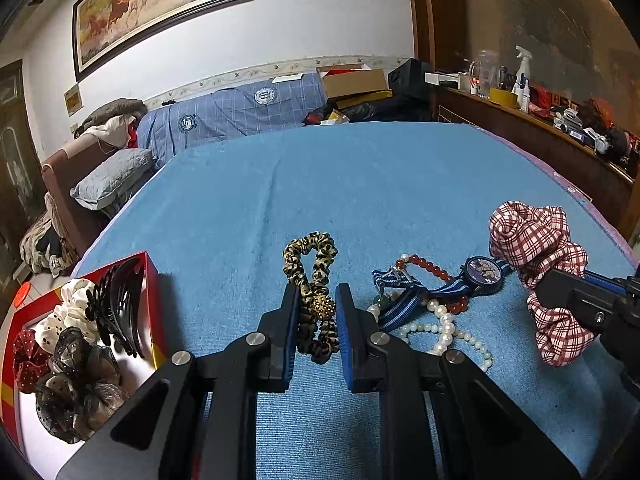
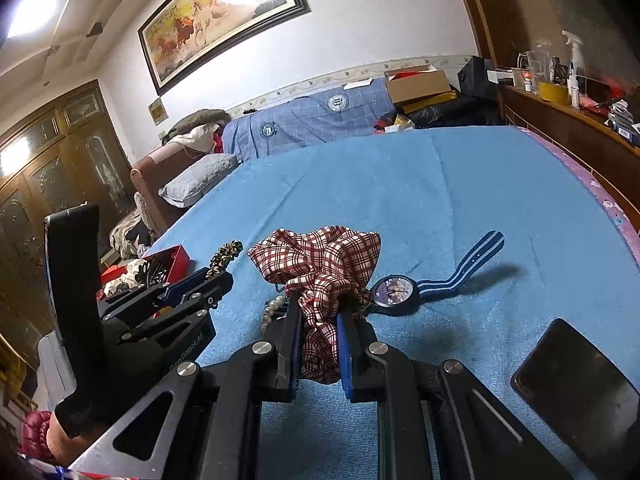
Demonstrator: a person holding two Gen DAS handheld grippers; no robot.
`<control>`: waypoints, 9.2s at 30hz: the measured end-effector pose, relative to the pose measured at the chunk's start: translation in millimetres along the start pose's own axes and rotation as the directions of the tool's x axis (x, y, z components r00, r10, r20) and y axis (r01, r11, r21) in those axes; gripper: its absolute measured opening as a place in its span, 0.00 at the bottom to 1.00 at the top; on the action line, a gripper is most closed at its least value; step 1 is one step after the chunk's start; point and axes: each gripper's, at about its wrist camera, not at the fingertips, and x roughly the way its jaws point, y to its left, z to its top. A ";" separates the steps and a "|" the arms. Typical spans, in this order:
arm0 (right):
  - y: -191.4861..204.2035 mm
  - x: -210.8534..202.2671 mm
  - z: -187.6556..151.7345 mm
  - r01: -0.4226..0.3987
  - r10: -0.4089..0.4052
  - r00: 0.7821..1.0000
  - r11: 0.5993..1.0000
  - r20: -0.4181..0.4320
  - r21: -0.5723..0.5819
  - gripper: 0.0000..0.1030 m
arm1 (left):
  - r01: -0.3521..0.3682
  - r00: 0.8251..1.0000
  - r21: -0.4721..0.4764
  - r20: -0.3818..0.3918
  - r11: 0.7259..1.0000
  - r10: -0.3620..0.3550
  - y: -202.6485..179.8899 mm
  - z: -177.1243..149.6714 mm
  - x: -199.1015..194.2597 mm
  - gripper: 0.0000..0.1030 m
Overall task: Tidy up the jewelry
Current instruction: 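Lift the leopard-print scrunchie with the left tool while the right tool holds the plaid scrunchie, then carry both scrunchies over the red-rimmed tray with both tools, then open both tools to drop the scrunchies into the tray, then move the right tool to the blue-striped watch and grasp its strap, then grasp the pearl bracelet with the left tool while the right tool holds the watch, then lift the pearl bracelet with the left tool while the right tool lifts the watch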
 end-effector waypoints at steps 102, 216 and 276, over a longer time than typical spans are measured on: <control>266.4 104.9 -57.4 -0.426 0.296 0.855 0.869 -0.427 -0.251 0.20 | -0.278 0.959 -0.405 -0.172 0.871 0.226 251.8 -118.6 -111.3 0.17; -84.1 79.5 20.3 0.067 -0.017 0.930 0.990 -0.367 0.125 0.47 | 0.167 0.957 -0.114 -0.221 0.979 -0.189 12.8 -11.5 -26.7 0.42; -41.6 42.3 35.9 -0.138 0.164 0.975 0.975 -0.149 0.173 0.47 | 0.018 0.996 -0.053 0.089 0.998 -0.013 -11.7 23.2 -27.7 0.08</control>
